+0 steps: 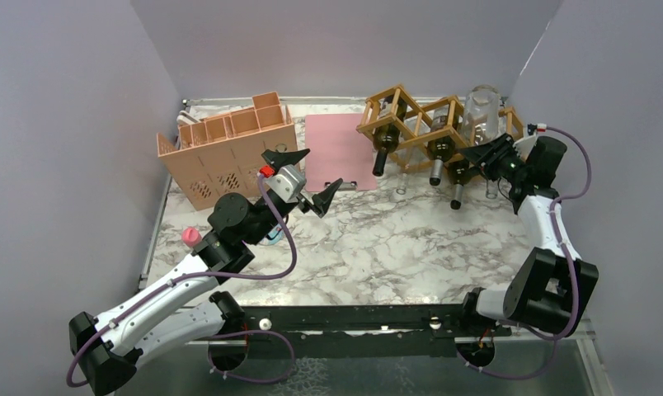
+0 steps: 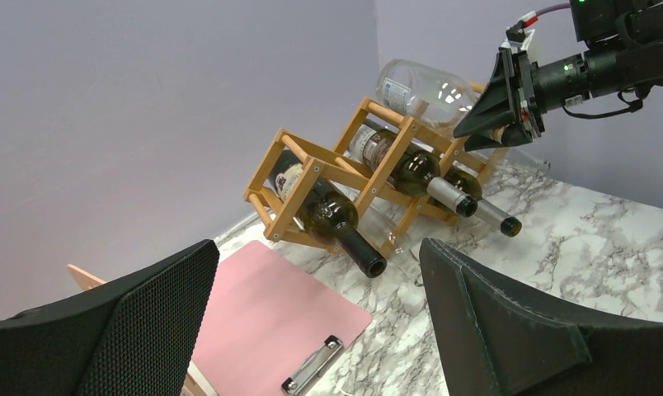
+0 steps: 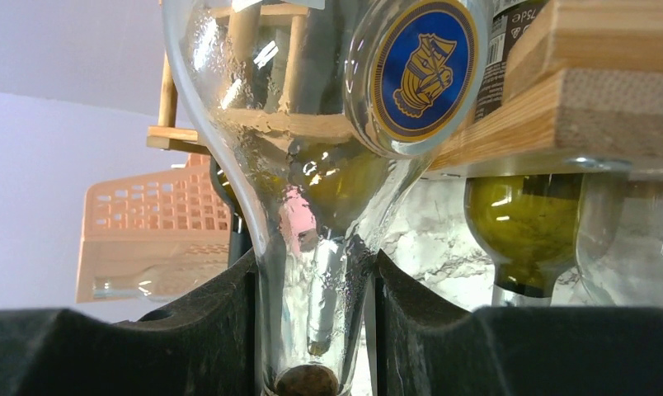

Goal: Take the wine bottle off the wine rack

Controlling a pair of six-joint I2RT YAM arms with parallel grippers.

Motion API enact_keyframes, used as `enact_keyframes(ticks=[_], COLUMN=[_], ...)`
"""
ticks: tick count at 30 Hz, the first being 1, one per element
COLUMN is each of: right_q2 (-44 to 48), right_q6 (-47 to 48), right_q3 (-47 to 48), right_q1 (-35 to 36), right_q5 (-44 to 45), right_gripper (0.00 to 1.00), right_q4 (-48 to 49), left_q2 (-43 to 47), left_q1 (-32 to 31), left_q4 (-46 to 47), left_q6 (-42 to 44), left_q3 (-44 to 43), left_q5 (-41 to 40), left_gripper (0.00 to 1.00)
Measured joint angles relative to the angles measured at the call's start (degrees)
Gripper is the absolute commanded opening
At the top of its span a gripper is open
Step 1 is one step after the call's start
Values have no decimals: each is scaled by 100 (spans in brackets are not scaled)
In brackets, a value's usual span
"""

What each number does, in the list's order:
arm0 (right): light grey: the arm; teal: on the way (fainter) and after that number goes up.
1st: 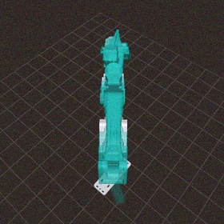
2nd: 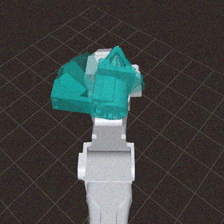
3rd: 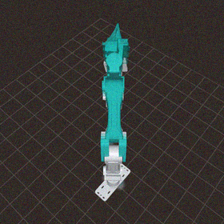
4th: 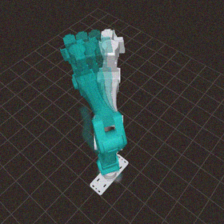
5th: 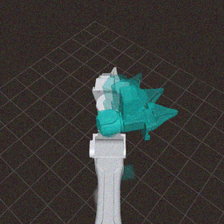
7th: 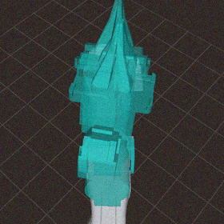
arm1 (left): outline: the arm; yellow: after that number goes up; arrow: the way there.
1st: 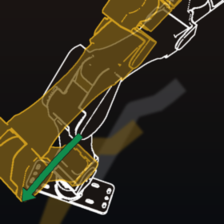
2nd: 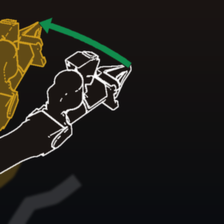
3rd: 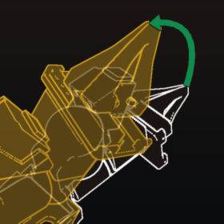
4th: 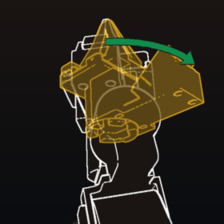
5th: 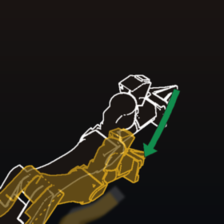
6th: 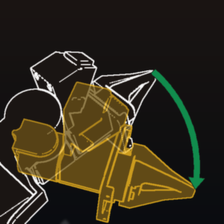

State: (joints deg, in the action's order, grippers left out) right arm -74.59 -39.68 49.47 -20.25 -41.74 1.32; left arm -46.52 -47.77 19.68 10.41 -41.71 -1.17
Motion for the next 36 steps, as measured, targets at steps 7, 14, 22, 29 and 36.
enact_keyframes(ticks=[7, 14, 22, 29, 36], right_q2=[79, 120, 216, 389, 573], right_q6=[-251, -380, -404, -431, -487], right_q3=[-26, -31, -44, -63, -52], right_q1=[-13, -24, -33, -33, -33], right_q5=[-83, -133, -249, -437, -616], right_gripper=[27, 27, 27, 27, 26], right_q4=[7, -15, -39, -66, -188], left_q2=[0, 0, 0, 0, -4], left_q1=[0, -26, -26, -26, -26], left_q4=[0, 0, 0, 0, 0], left_q6=[-4, -7, -7, -7, -7], left_q3=[0, 0, 0, 0, 0], left_q5=[2, 4, 4, 4, 4], left_gripper=[99, 99, 99, 99, 99])
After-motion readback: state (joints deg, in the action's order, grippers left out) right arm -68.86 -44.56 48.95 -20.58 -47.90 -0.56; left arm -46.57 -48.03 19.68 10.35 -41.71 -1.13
